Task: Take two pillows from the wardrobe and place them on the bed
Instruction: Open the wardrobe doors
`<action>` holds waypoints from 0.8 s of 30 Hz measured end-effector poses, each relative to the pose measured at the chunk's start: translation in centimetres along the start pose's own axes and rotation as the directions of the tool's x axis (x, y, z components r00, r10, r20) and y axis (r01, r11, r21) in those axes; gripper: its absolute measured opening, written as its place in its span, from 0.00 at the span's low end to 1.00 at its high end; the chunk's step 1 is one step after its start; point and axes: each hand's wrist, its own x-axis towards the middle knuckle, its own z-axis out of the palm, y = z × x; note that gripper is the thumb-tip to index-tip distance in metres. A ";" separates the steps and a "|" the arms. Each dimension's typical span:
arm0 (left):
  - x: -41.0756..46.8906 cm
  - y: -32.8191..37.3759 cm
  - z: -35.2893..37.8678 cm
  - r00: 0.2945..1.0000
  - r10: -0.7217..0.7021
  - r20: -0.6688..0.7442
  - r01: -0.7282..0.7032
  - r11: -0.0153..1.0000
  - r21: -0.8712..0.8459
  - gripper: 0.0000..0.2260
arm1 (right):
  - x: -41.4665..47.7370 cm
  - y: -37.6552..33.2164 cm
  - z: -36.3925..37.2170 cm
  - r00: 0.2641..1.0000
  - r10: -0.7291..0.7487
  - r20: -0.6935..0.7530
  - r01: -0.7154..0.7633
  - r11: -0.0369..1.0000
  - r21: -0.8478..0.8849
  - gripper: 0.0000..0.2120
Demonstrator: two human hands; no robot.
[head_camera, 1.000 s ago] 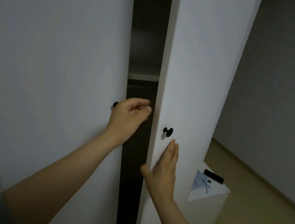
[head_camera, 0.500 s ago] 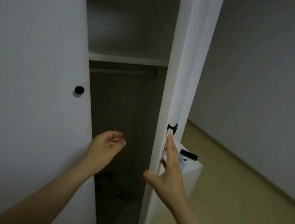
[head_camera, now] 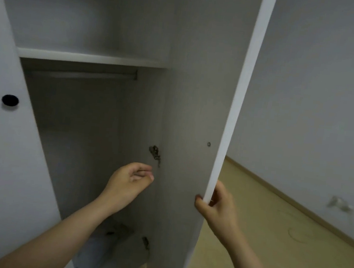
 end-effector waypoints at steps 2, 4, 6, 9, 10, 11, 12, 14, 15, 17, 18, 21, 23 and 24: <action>0.2 0.3 1.5 1.000 0.018 0.014 -0.018 1.000 0.003 0.12 | 0.4 1.0 -1.5 0.999 -0.003 -0.044 0.001 0.999 -0.050 0.23; 0.4 0.8 2.8 0.999 0.042 0.029 -0.043 0.999 0.017 0.12 | 0.8 1.8 -3.0 0.997 -0.005 -0.082 -0.001 0.998 -0.064 0.21; 0.7 1.2 4.1 0.997 0.060 0.038 -0.061 0.998 0.021 0.12 | 1.3 2.6 -4.5 0.992 0.005 -0.124 -0.013 0.998 -0.064 0.20; 1.2 1.7 5.4 0.997 0.059 0.053 -0.059 0.998 0.006 0.14 | 2.3 3.8 -6.0 0.982 0.049 -0.180 -0.053 0.998 -0.017 0.16; 1.4 1.8 5.8 0.997 0.058 0.058 -0.058 0.998 0.006 0.16 | 2.6 4.1 -6.4 0.979 0.067 -0.193 -0.068 0.998 0.002 0.14; 1.5 1.8 6.4 0.996 0.061 0.063 -0.062 0.998 0.008 0.15 | 2.8 4.5 -6.8 0.975 0.075 -0.209 -0.074 0.997 0.013 0.13; 1.7 1.8 6.9 0.996 0.064 0.065 -0.065 0.998 0.009 0.14 | 3.1 4.7 -7.0 0.971 0.081 -0.226 -0.079 0.997 0.020 0.13; 2.1 1.8 8.1 0.995 0.067 0.070 -0.067 0.998 0.002 0.11 | 3.6 5.2 -7.5 0.964 0.099 -0.248 -0.092 0.995 0.040 0.14; 2.2 1.8 8.6 0.995 0.067 0.072 -0.066 0.998 -0.006 0.10 | 3.7 5.4 -7.6 0.962 0.106 -0.253 -0.096 0.994 0.051 0.15; 2.5 1.6 9.5 0.994 0.069 0.080 -0.067 0.997 -0.025 0.10 | 3.9 5.9 -7.6 0.957 0.100 -0.273 -0.093 0.995 0.039 0.12; 2.6 1.4 9.9 0.994 0.069 0.083 -0.066 0.997 -0.028 0.11 | 3.9 6.2 -7.6 0.955 0.097 -0.279 -0.096 0.995 0.018 0.10; 2.6 1.0 10.5 0.995 0.065 0.075 -0.063 0.998 -0.024 0.10 | 3.5 6.1 -7.1 0.951 0.087 -0.298 -0.096 0.995 -0.017 0.12; 2.6 0.7 10.6 0.995 0.068 0.072 -0.066 0.997 -0.026 0.10 | 2.4 5.3 -6.7 0.909 0.044 -0.415 -0.080 0.994 -0.070 0.17; 2.6 0.5 10.4 0.995 0.069 0.069 -0.067 0.997 -0.031 0.09 | 1.6 4.6 -6.4 0.865 0.004 -0.502 -0.070 0.991 -0.113 0.18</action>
